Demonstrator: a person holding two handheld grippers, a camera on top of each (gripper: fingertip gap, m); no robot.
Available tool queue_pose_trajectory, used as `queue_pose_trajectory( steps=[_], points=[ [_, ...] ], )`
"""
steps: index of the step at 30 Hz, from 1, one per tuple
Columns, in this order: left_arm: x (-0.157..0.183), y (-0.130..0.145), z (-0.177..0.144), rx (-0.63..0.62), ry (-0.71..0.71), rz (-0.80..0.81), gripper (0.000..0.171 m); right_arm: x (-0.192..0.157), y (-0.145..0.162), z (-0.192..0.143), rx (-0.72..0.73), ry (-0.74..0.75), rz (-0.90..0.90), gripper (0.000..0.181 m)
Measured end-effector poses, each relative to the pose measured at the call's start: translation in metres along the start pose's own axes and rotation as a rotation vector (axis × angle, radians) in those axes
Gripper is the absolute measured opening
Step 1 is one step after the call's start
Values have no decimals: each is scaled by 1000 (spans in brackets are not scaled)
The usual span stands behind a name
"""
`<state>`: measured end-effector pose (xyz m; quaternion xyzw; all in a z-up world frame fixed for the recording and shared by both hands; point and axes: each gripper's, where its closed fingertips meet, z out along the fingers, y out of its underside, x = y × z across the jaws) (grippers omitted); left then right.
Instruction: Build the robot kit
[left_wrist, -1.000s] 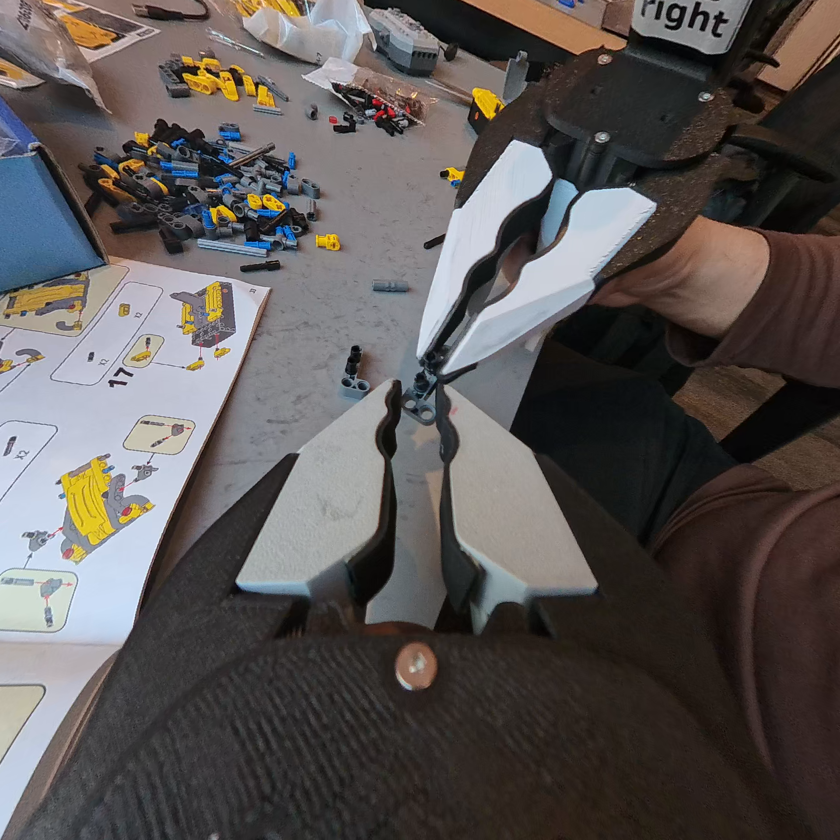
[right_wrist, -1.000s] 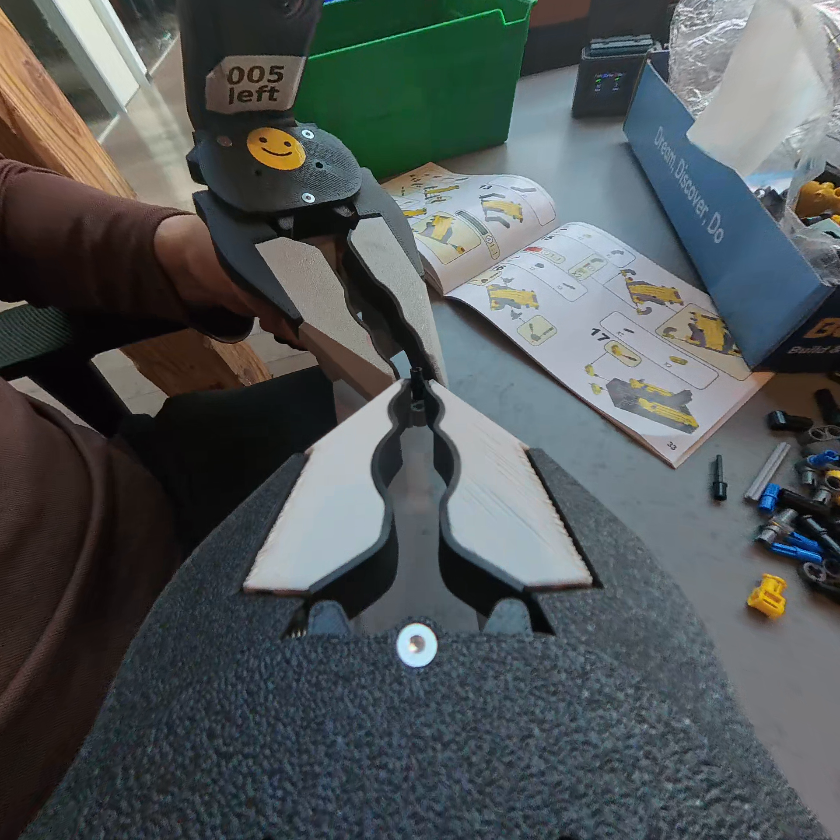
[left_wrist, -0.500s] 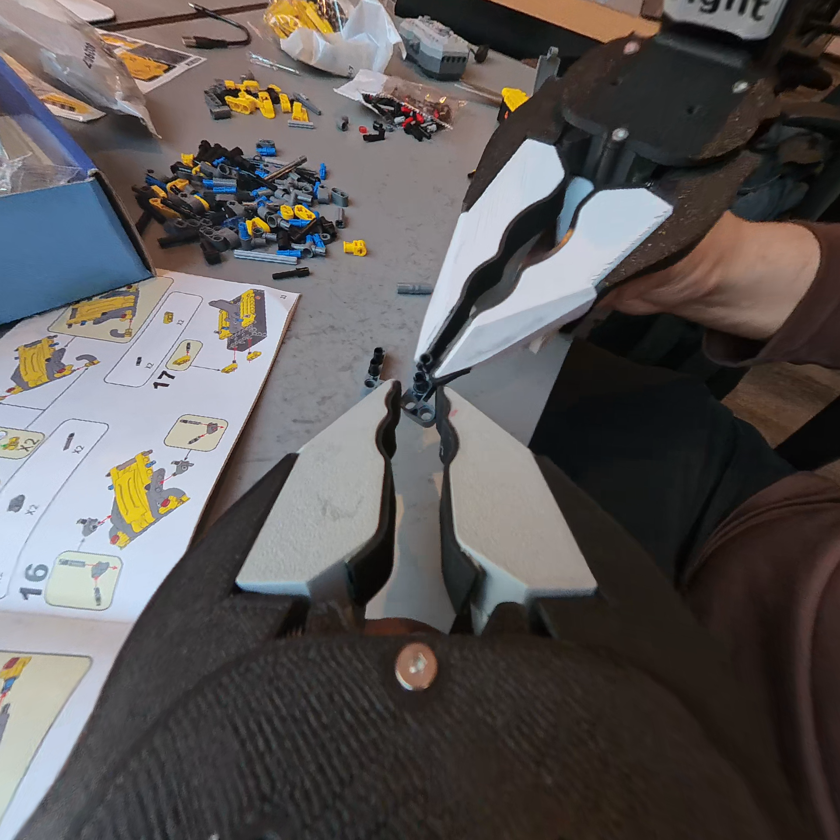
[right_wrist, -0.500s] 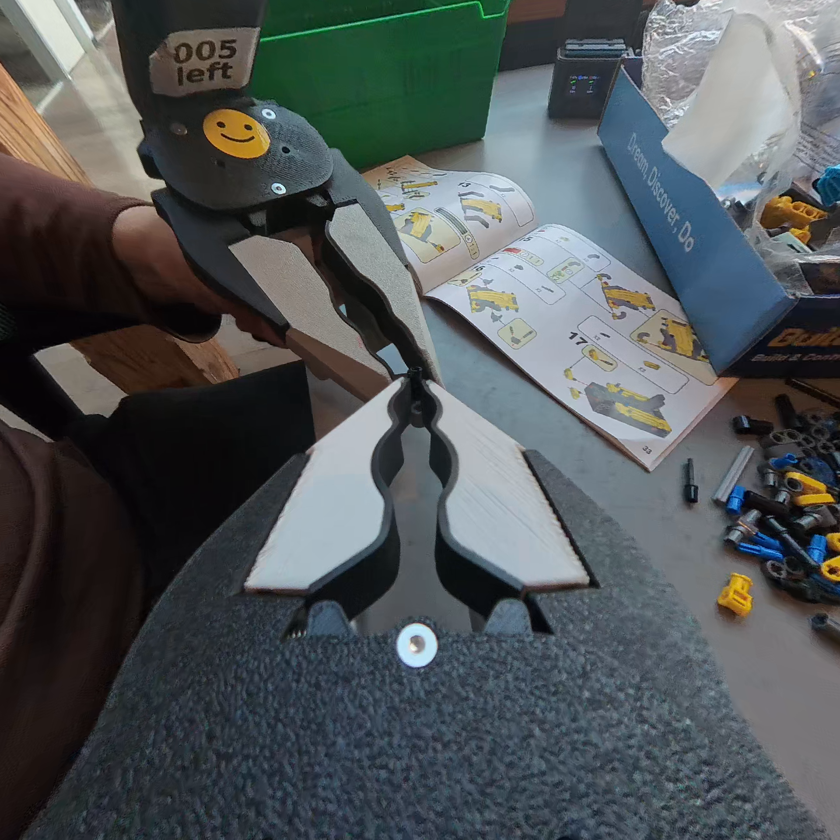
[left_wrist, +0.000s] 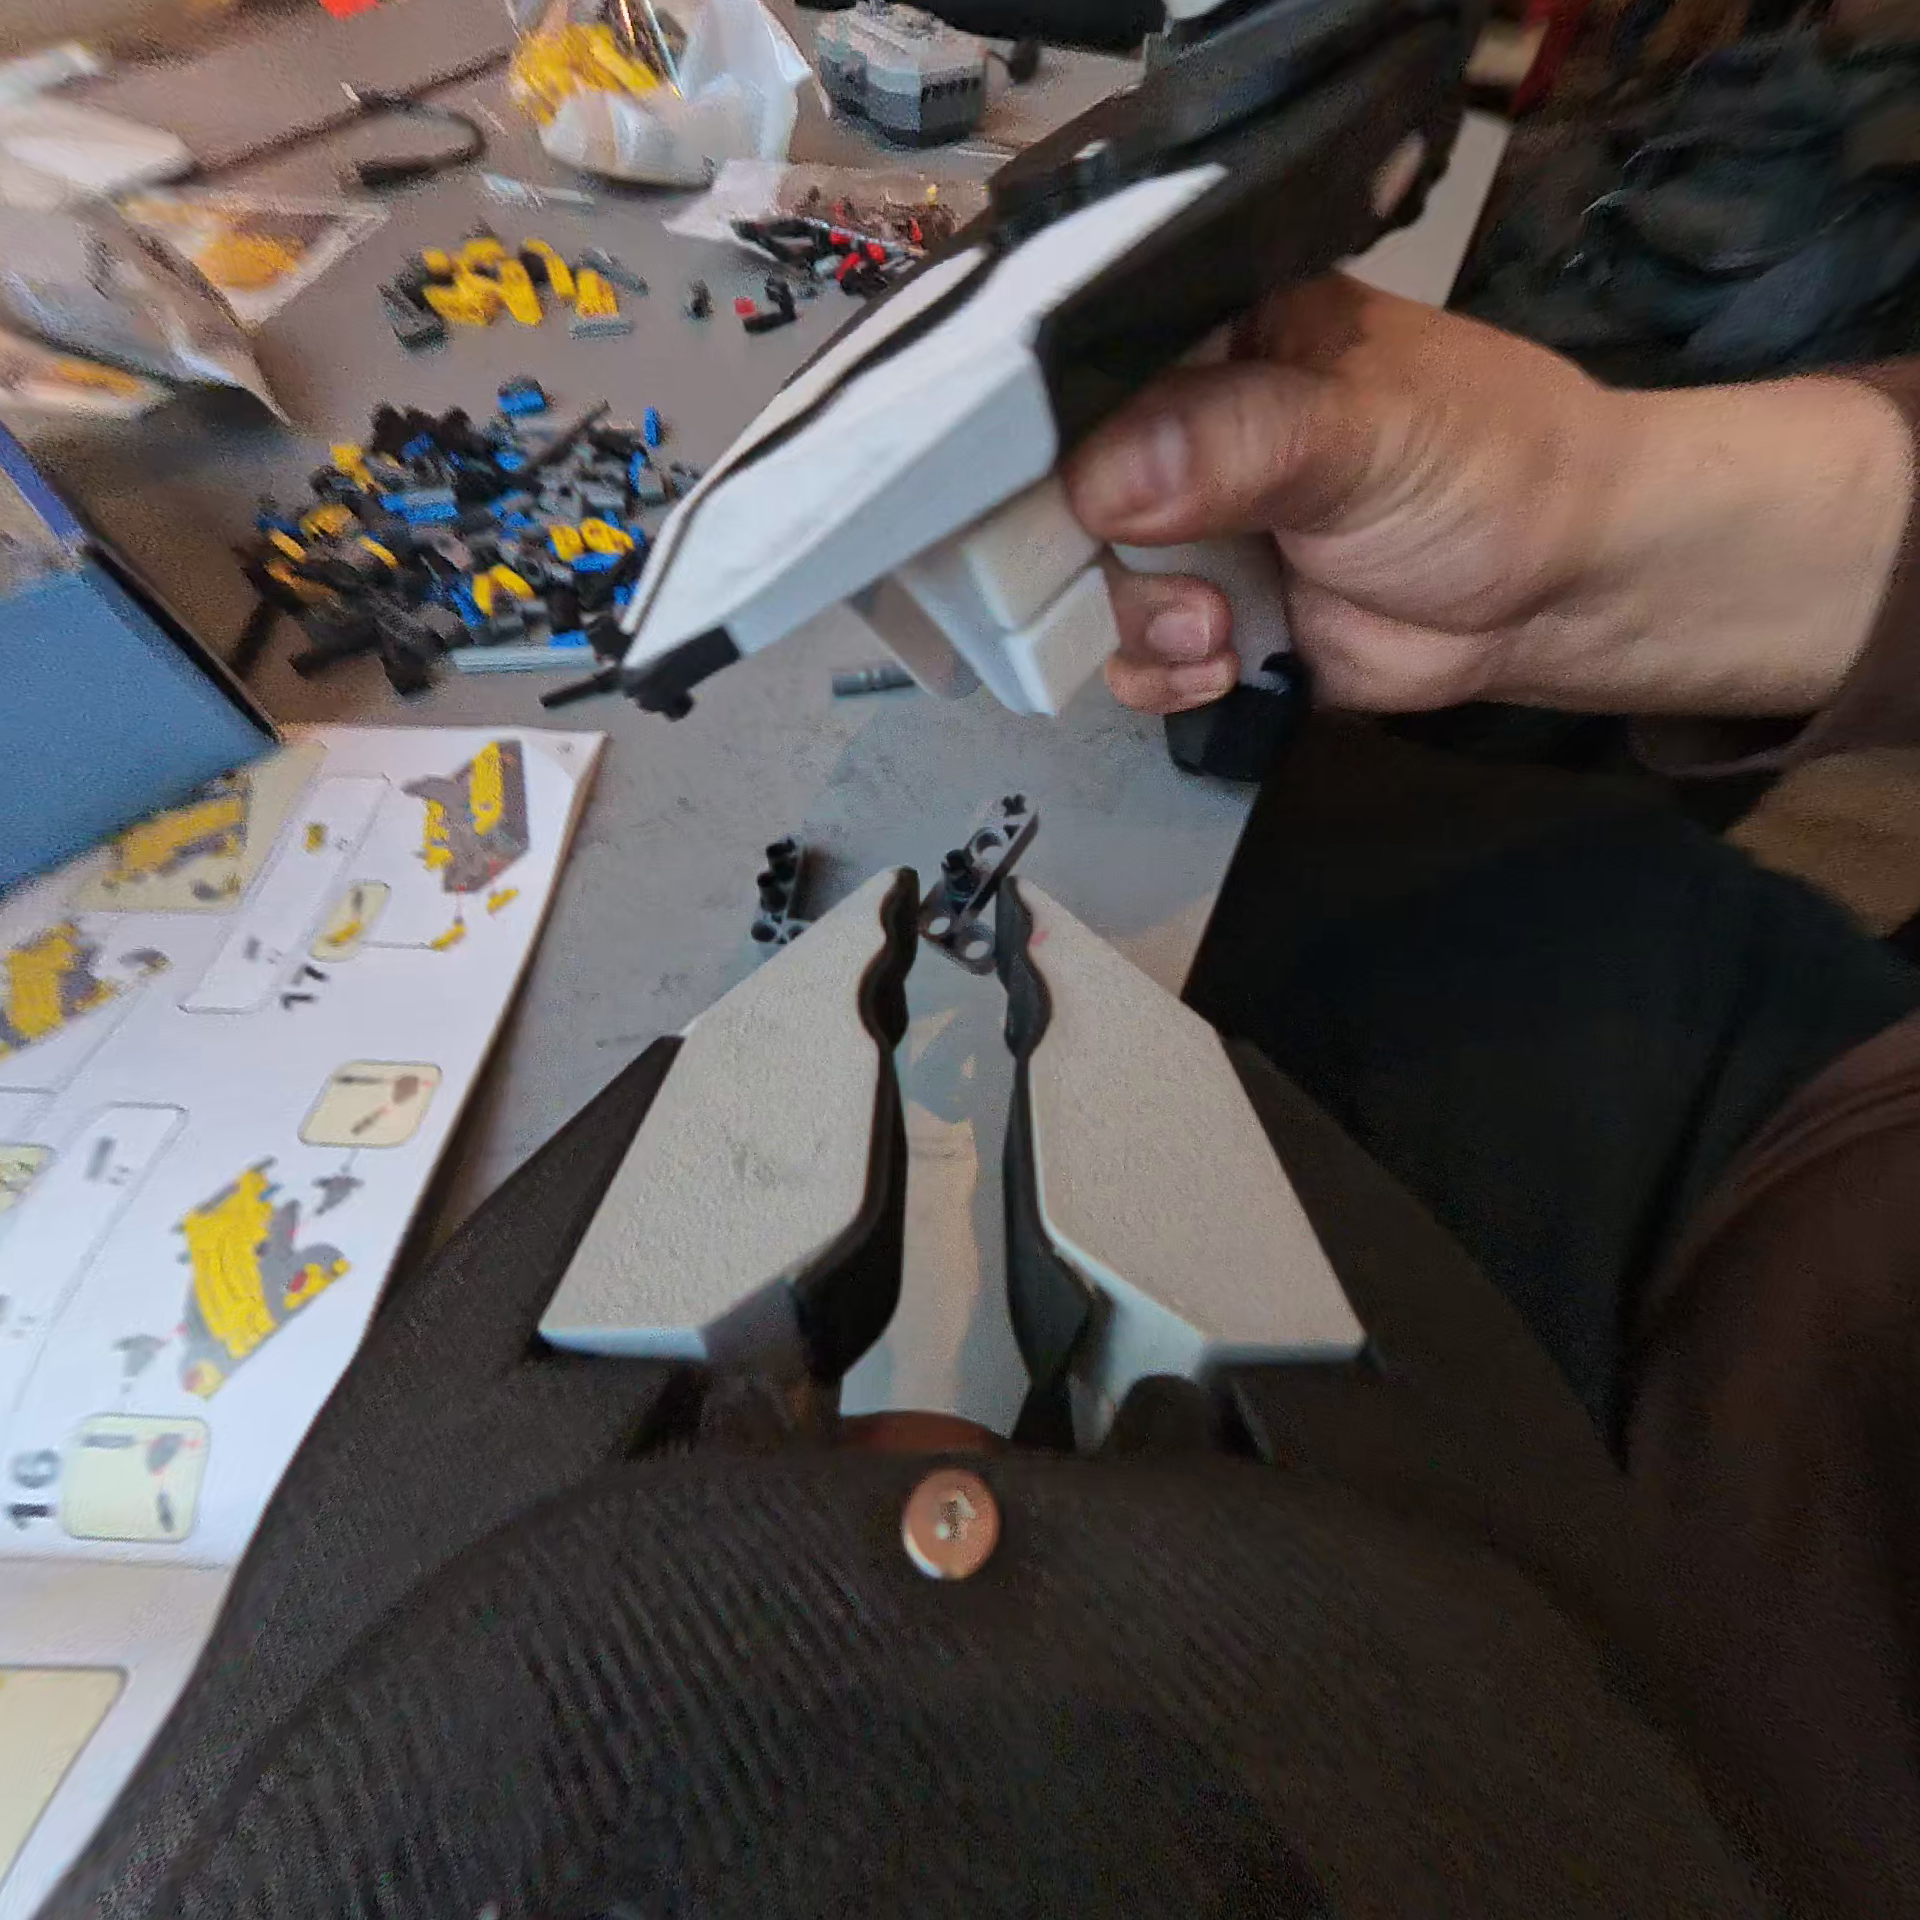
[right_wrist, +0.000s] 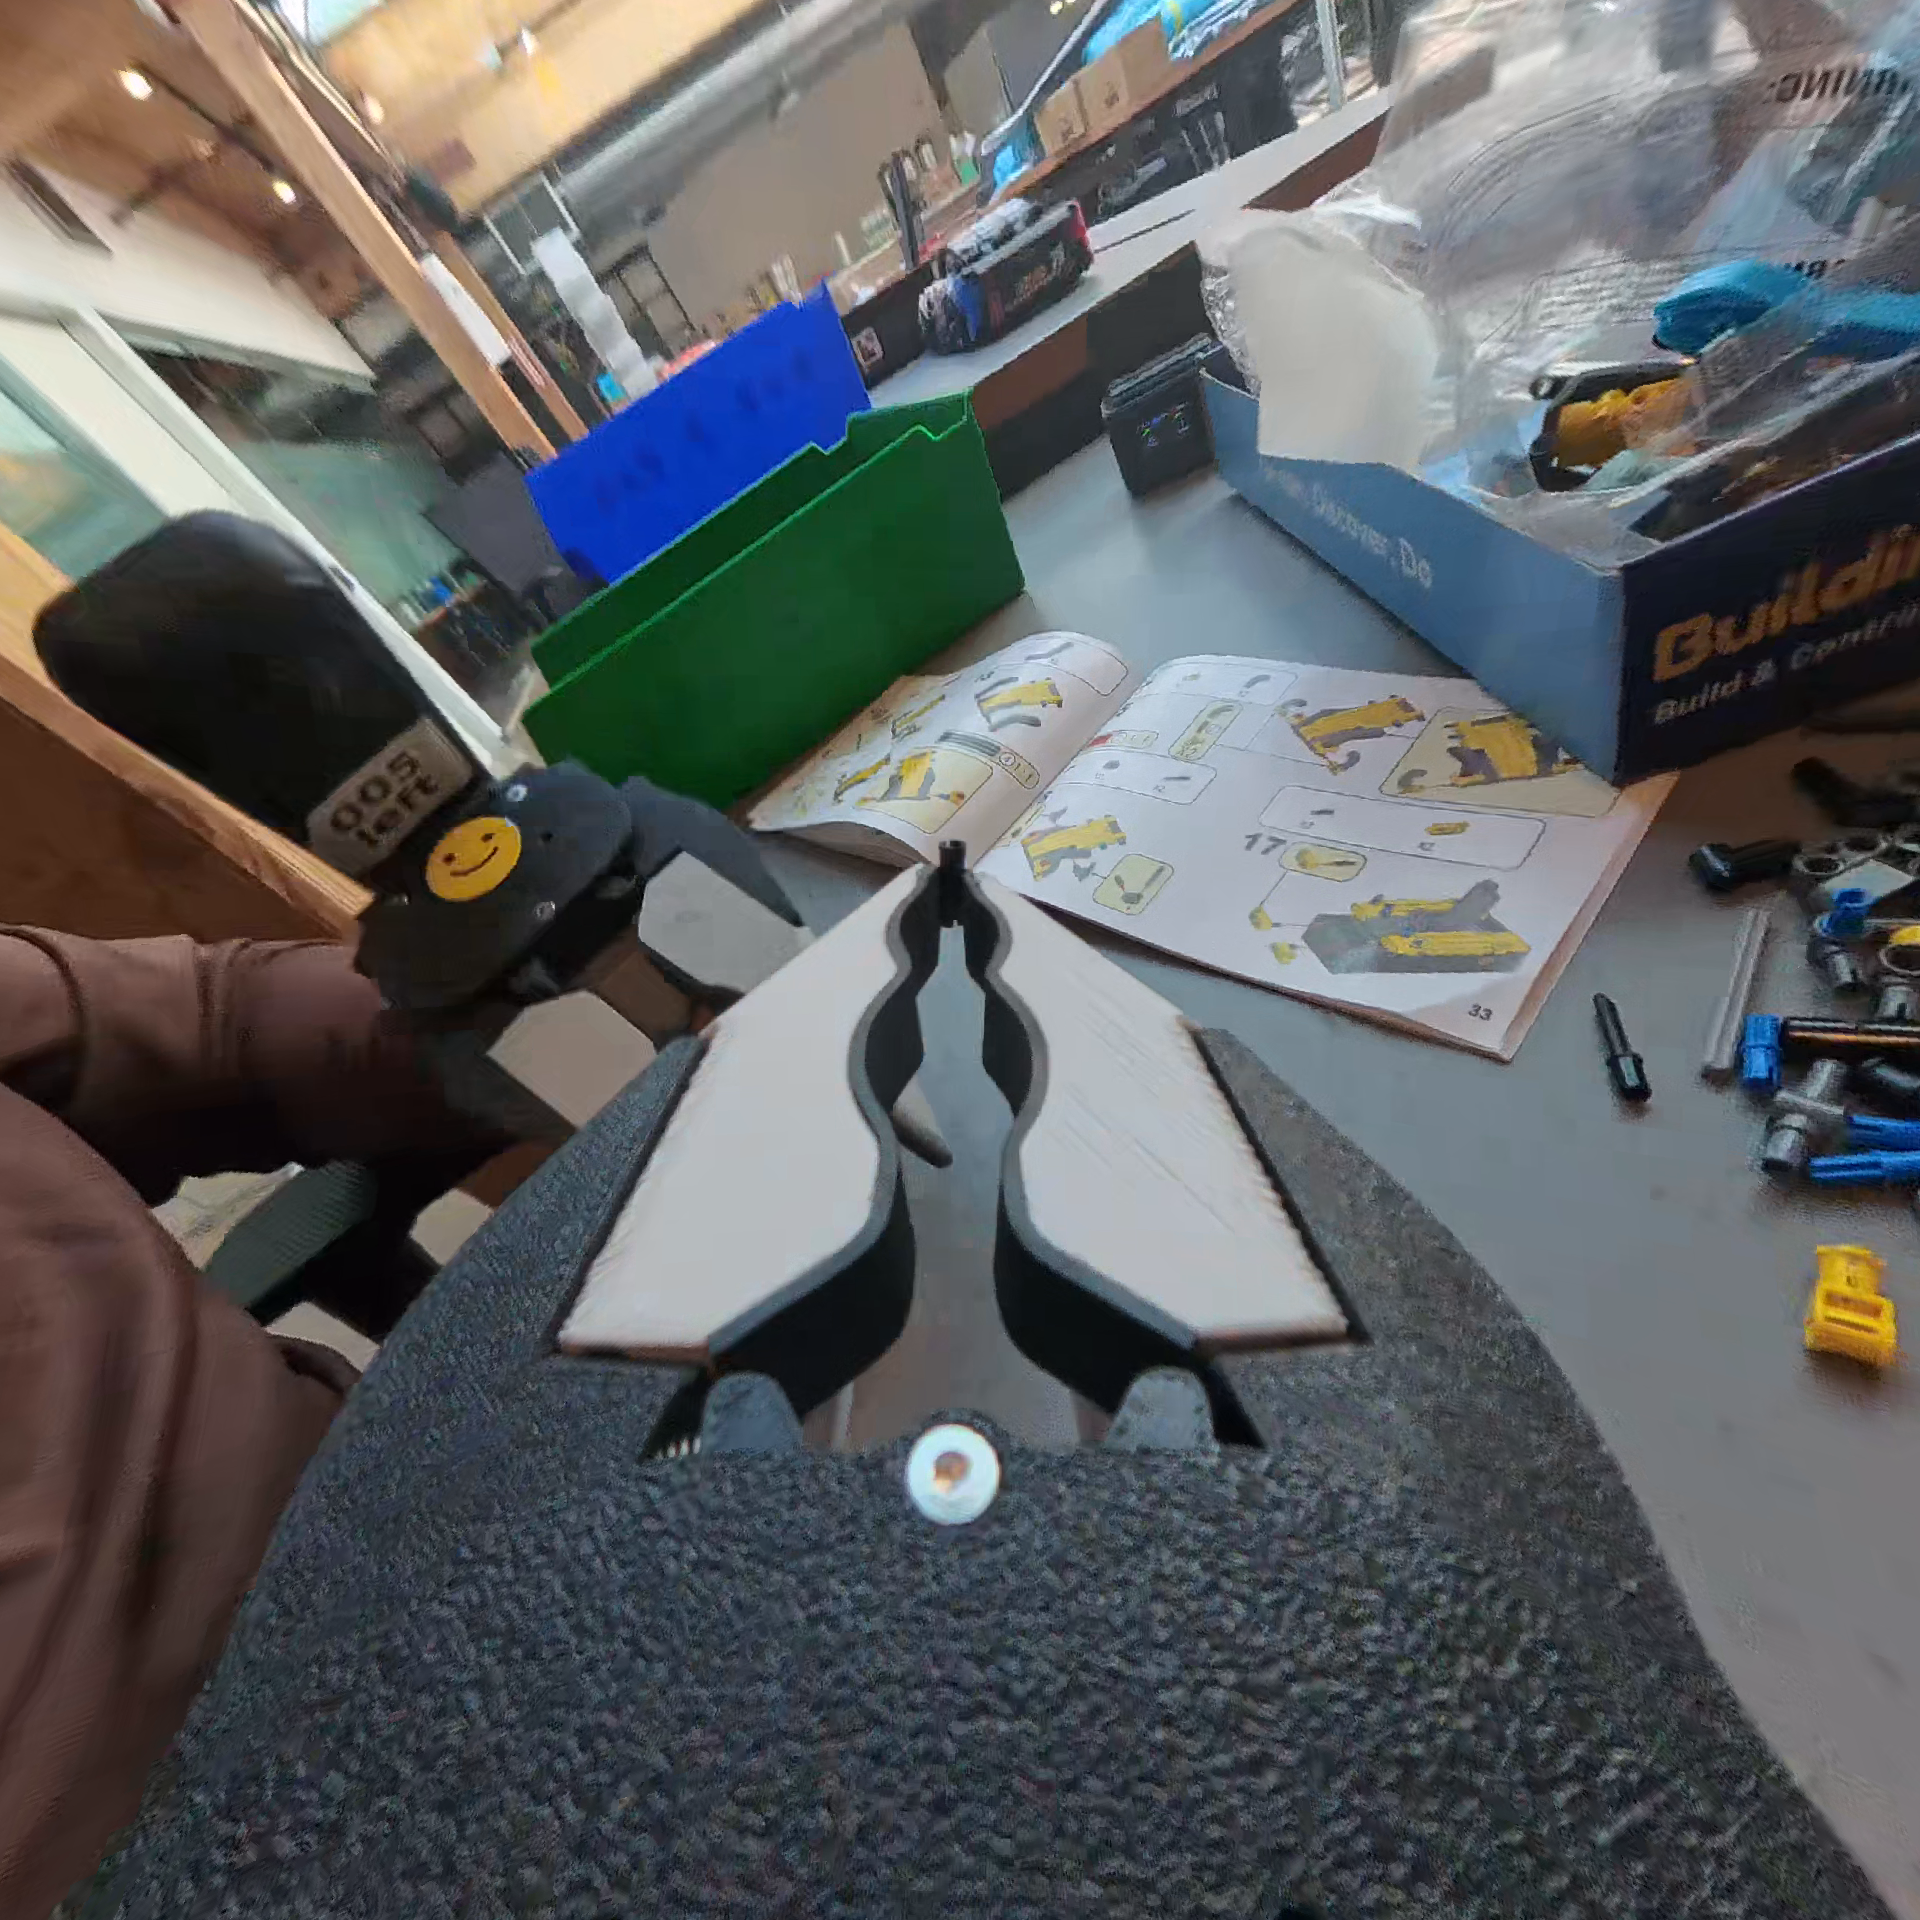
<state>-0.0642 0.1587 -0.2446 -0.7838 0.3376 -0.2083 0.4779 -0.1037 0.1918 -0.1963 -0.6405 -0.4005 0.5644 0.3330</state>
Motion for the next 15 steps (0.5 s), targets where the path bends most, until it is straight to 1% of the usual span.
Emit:
queue_pose_trajectory(
  steps=[1, 2, 3, 5, 7, 8, 10, 12, 15],
  points=[
    [-1, -2, 2, 6, -43, 31, 12, 1, -2, -3, 15, -8, 13, 2],
    [-3, 0, 4, -11, -51, 22, 12, 3, -3, -6, 18, -3, 11, 2],
    [-7, 4, 5, -38, -49, -2, 12, 4, -3, -9, 20, -2, 13, 2],
    [-16, 6, 1, -37, -60, -50, 12, 5, -6, -16, 46, -22, 56, 3],
    [-21, 17, -1, -102, -69, -54, 12, 8, -6, -25, 27, -33, 102, 3],
    [-22, 22, -2, -133, -69, -46, 12, 10, -4, -31, -6, -9, 79, 3],
    [-22, 26, -3, -151, -66, -28, 12, 18, 6, -43, -126, 95, -70, 4],
    [-21, 29, -3, -170, -66, -16, 12, 17, 25, -51, -289, 129, -148, 4],
    [-20, 31, -3, -180, -56, -8, 12, 22, 50, -57, -420, 194, -235, 4]
  ],
)
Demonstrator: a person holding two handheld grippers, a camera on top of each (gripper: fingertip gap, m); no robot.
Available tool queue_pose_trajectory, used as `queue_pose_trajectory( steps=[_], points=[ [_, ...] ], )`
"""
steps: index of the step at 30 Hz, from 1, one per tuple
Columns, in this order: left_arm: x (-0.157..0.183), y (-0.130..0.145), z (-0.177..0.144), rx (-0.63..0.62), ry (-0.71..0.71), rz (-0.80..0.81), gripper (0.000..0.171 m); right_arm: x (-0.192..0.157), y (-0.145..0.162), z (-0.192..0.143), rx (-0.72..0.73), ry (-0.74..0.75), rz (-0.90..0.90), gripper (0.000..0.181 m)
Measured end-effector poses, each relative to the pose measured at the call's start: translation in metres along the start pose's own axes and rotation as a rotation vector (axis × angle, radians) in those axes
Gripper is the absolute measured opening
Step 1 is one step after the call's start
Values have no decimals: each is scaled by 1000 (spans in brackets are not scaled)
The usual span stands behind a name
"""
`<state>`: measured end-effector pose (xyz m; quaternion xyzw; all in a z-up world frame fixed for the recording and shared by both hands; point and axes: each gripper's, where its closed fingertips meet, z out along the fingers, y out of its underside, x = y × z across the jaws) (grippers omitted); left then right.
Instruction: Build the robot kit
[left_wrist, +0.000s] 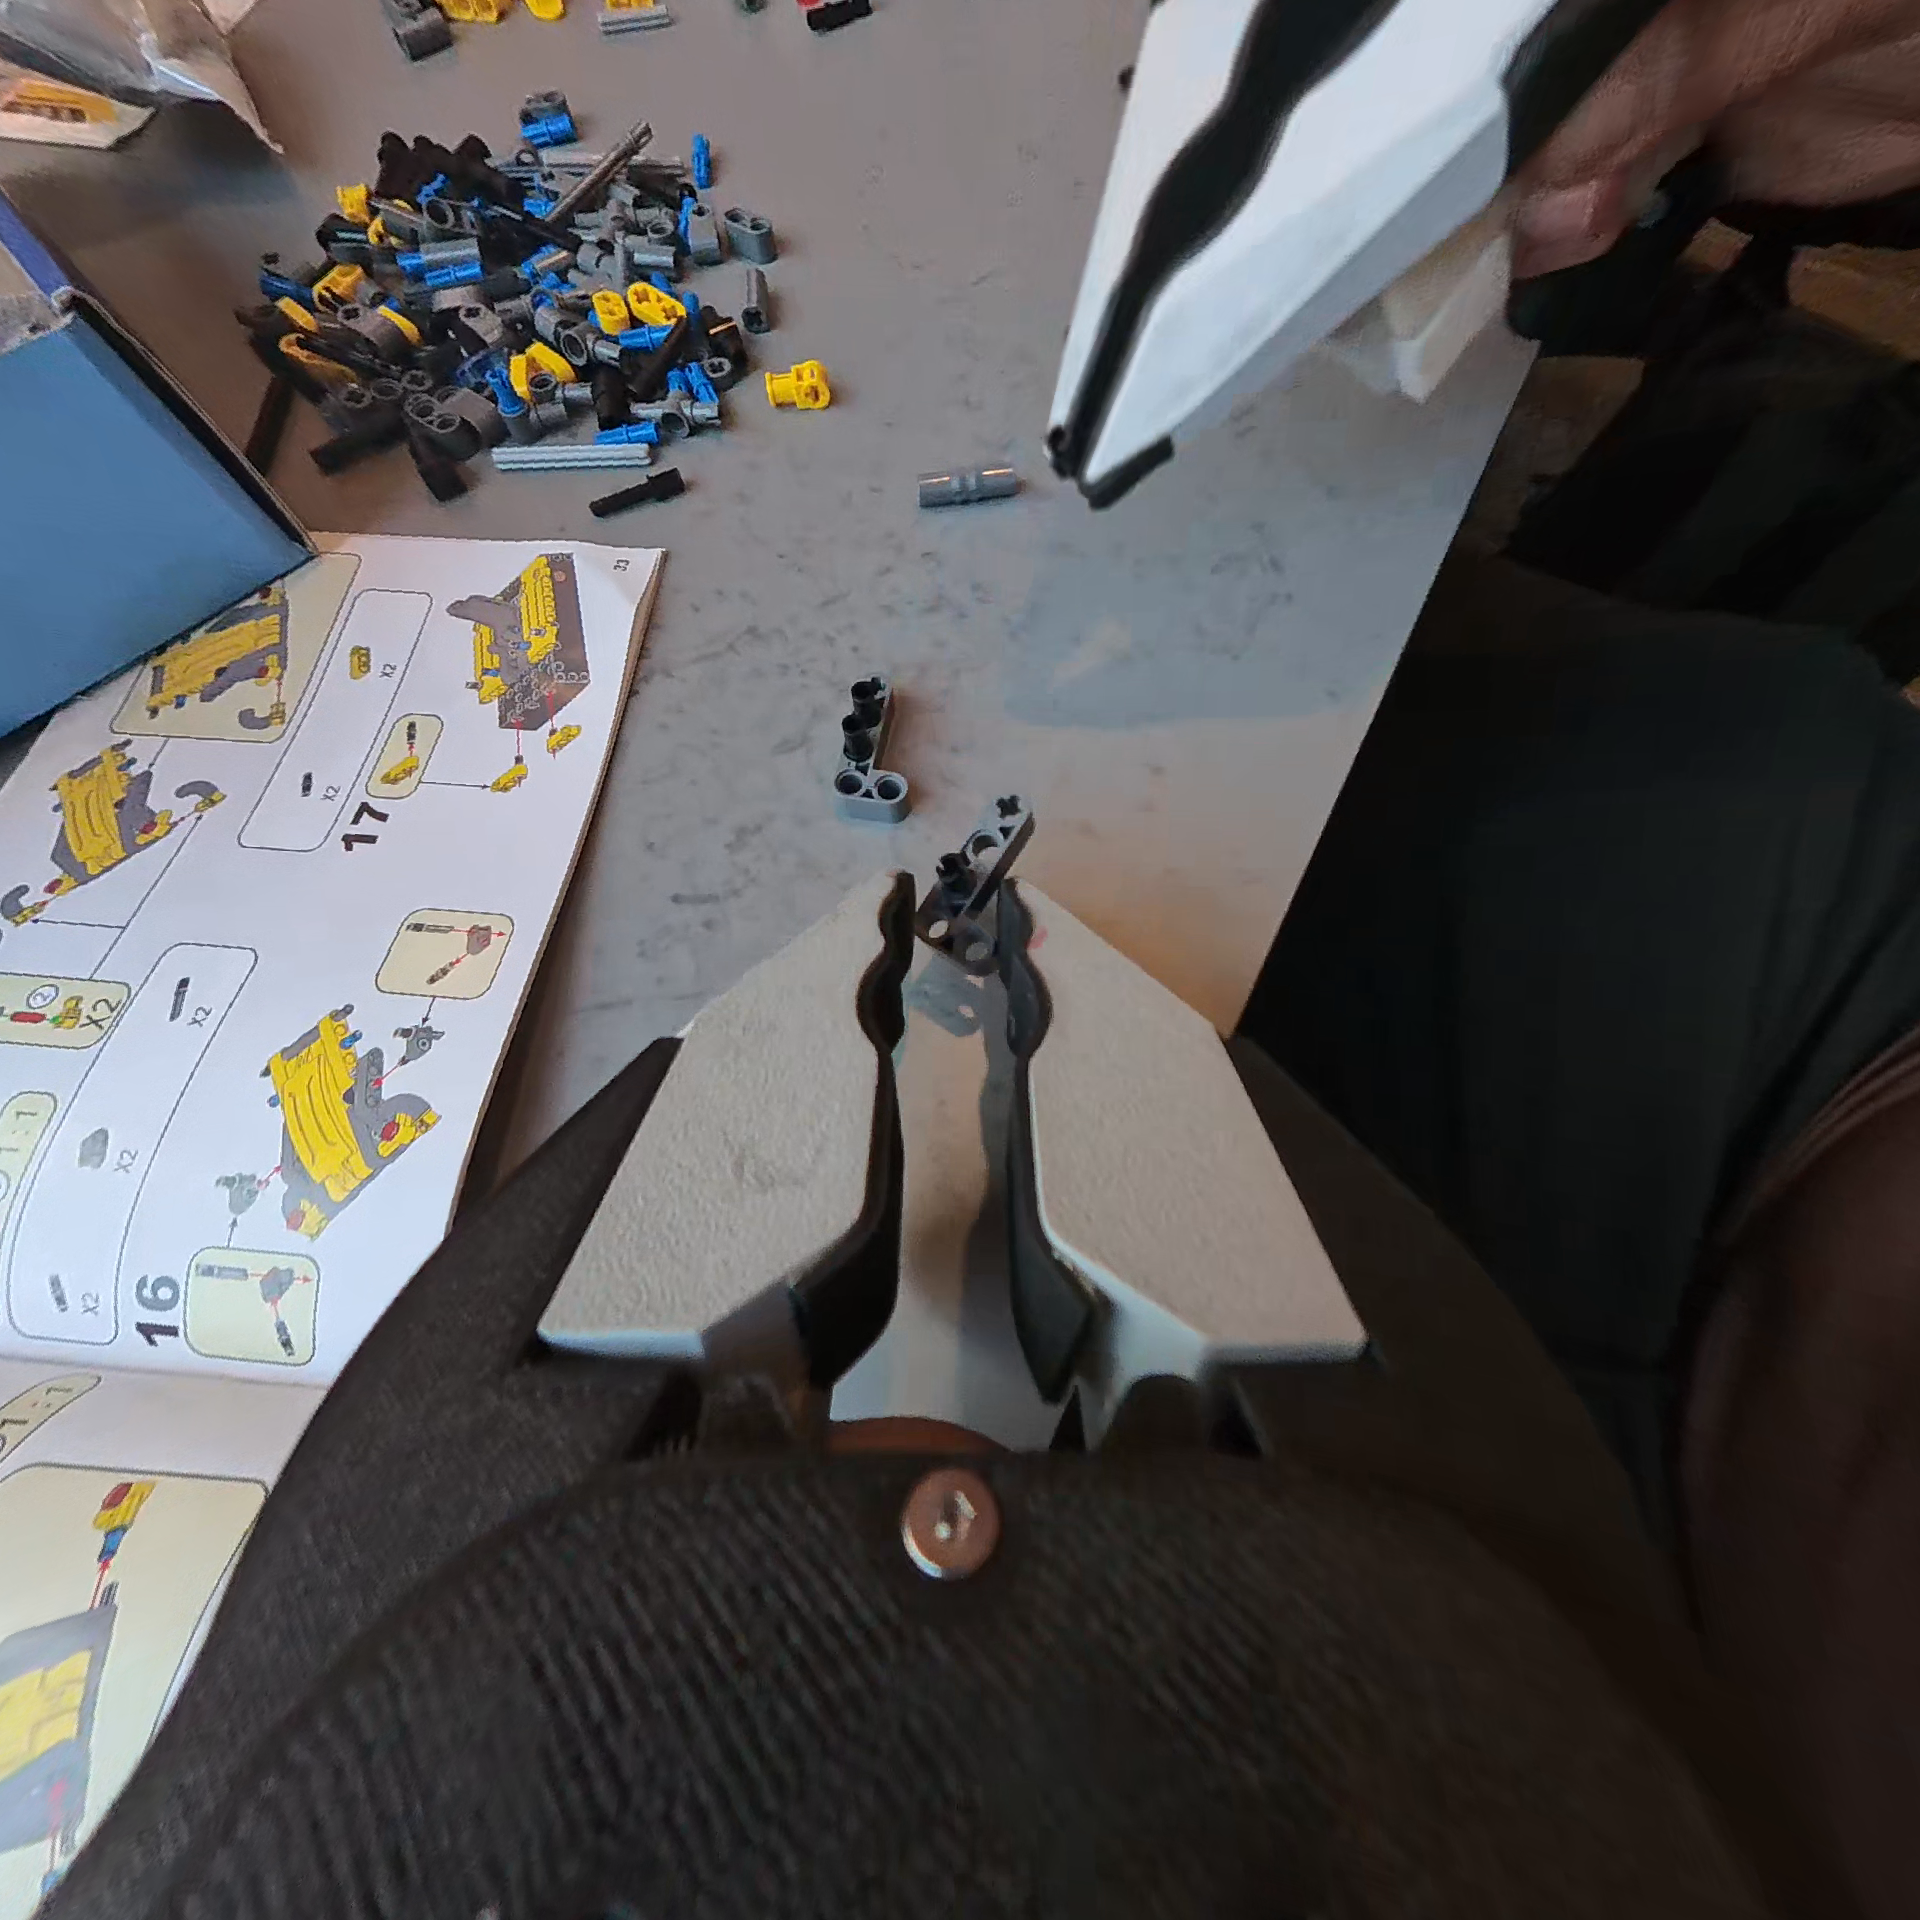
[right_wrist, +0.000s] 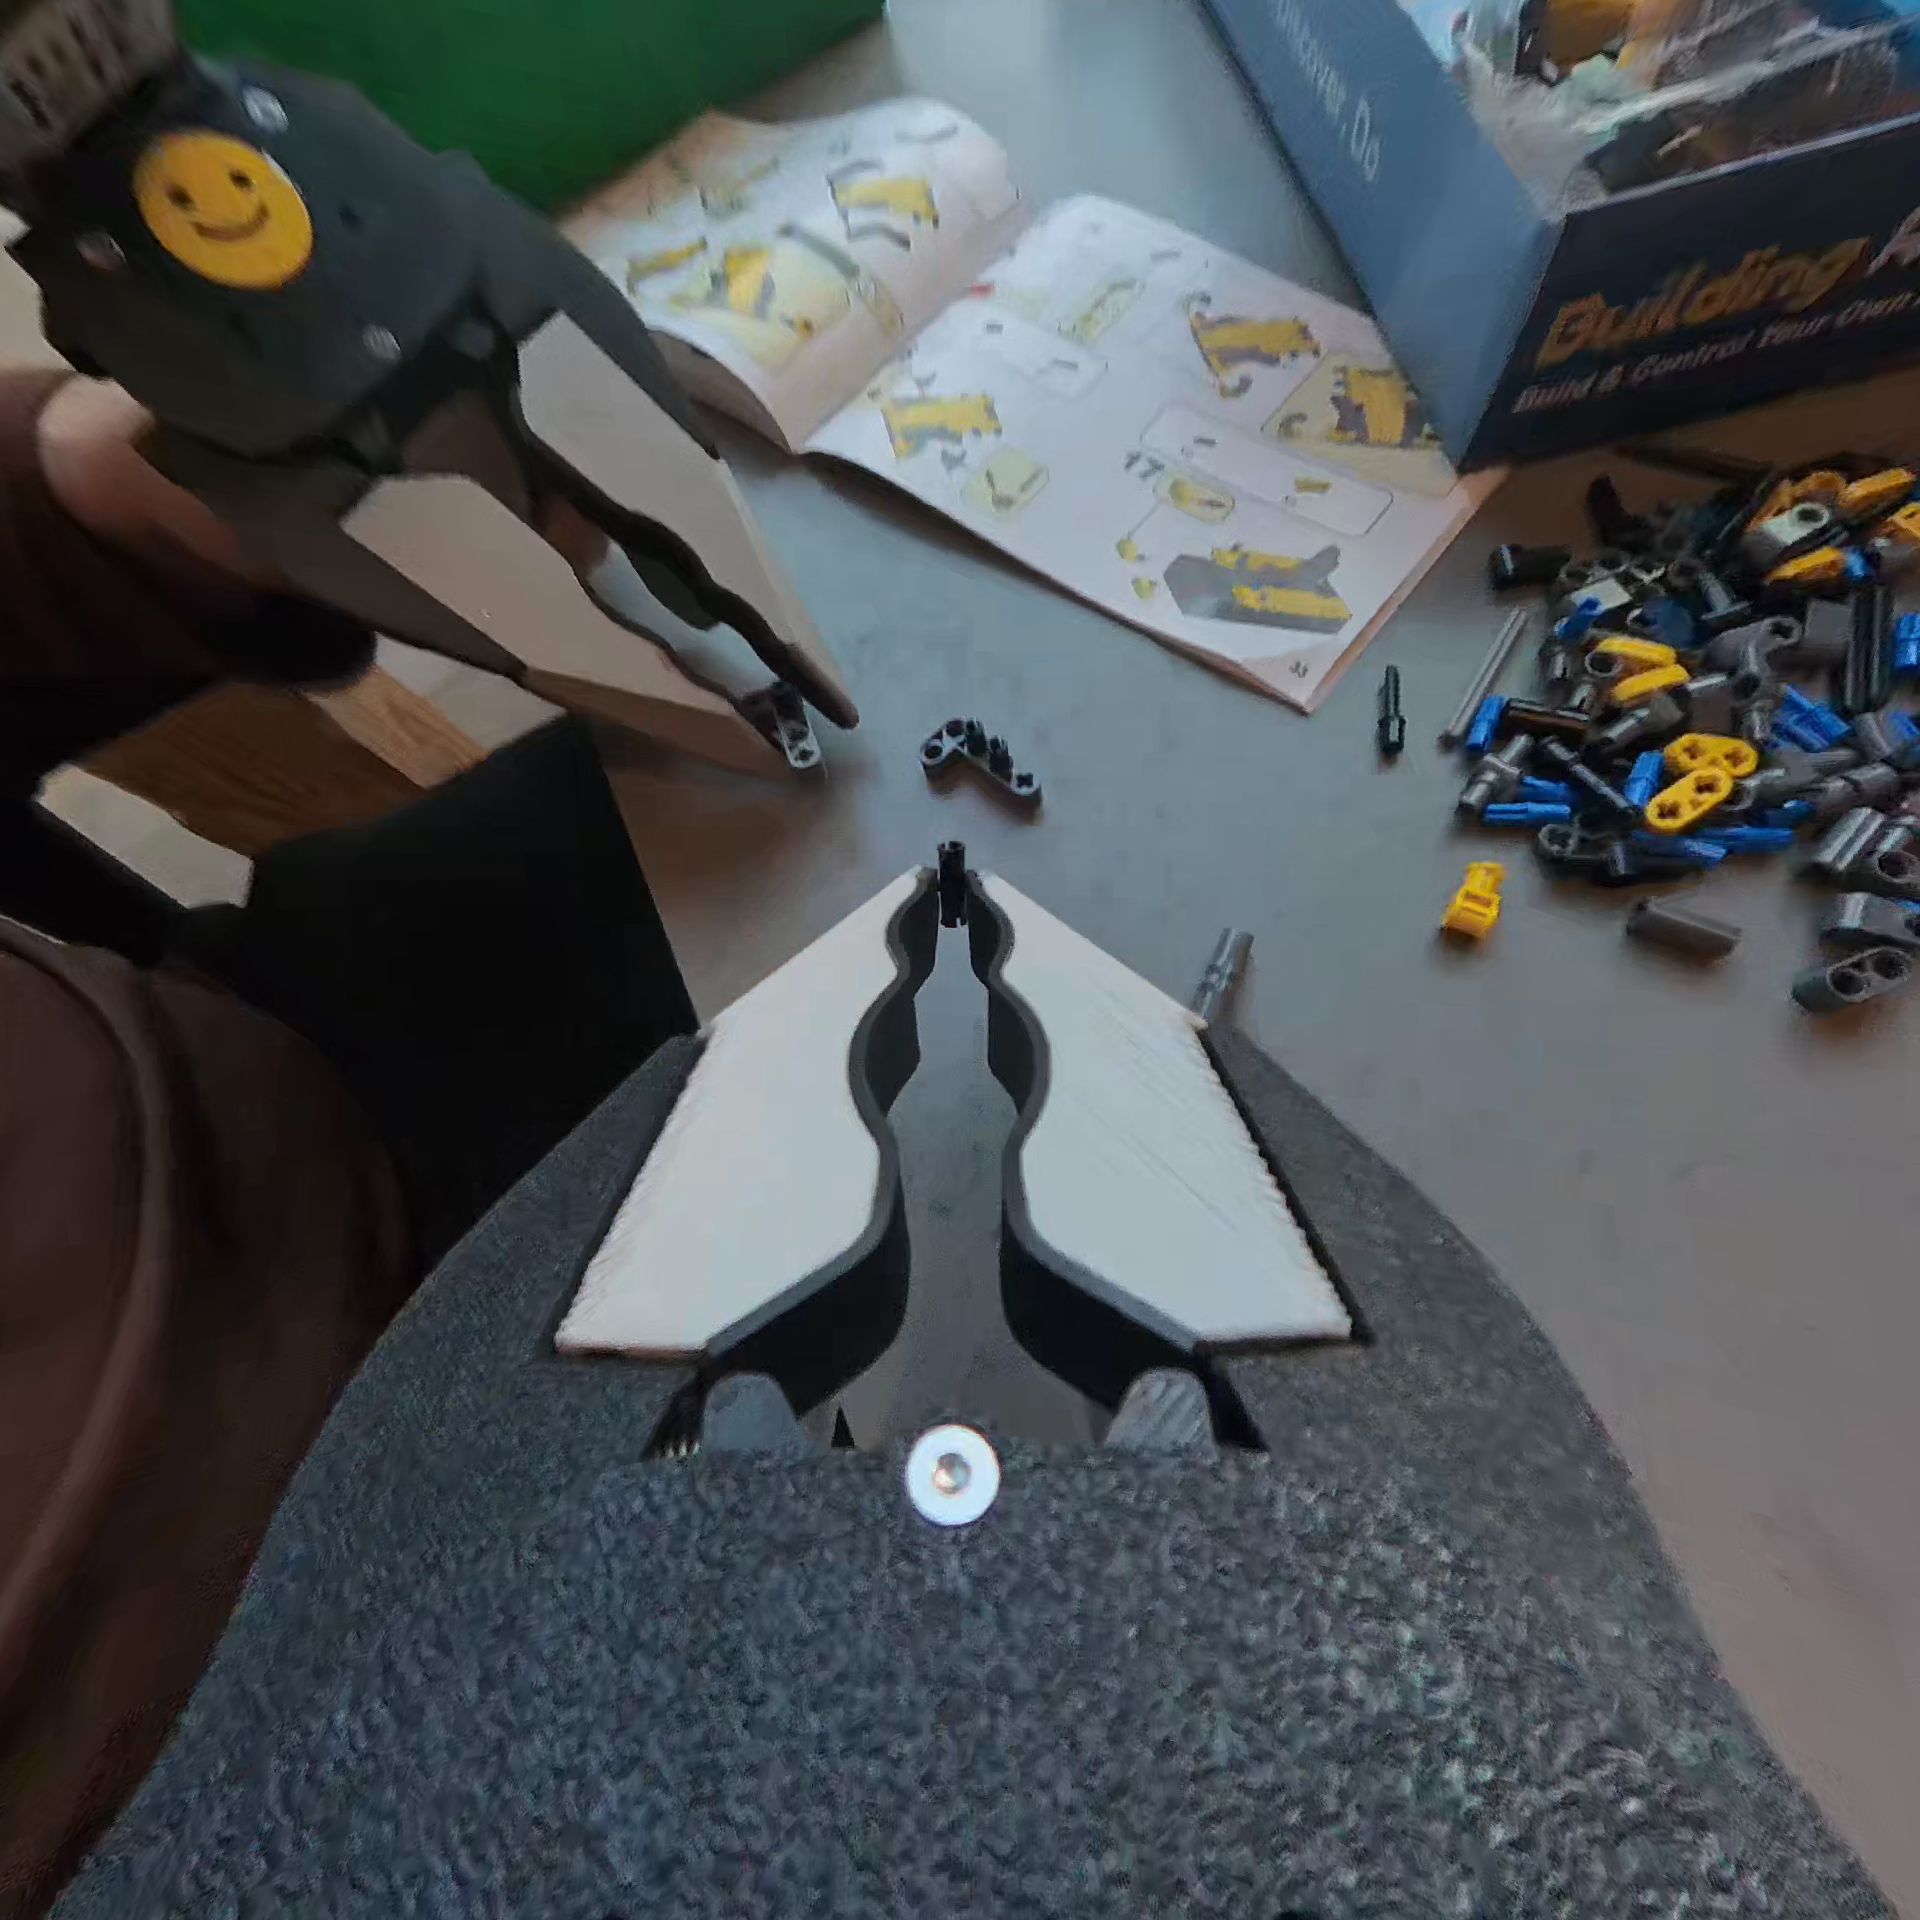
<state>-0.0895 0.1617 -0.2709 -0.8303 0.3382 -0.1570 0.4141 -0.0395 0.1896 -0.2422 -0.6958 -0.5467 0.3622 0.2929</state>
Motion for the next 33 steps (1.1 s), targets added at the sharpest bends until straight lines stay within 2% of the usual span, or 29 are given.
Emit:
queue_pose_trajectory(
  steps=[5, 7, 11, 17, 27, 33],
  points=[
    [1, 1, 0, -5, 10, -6, 12, 9, 28, 10, -161, 107, -144, 4],
    [1, 1, 1, -8, 14, -6, 12, 9, 35, 13, -194, 111, -170, 11],
    [4, 5, 3, -39, 31, 3, 12, 11, 36, 12, -173, 89, -142, 20],
    [6, 7, 3, -49, 42, 9, 12, 7, 17, -3, -41, 25, -106, 22],
    [6, 7, 3, -49, 45, 9, 12, 8, 27, 1, -75, 17, -112, 19],
    [6, 7, 3, -48, 47, 11, 12, 1, 15, 2, -18, 15, -128, 21]
  ],
)
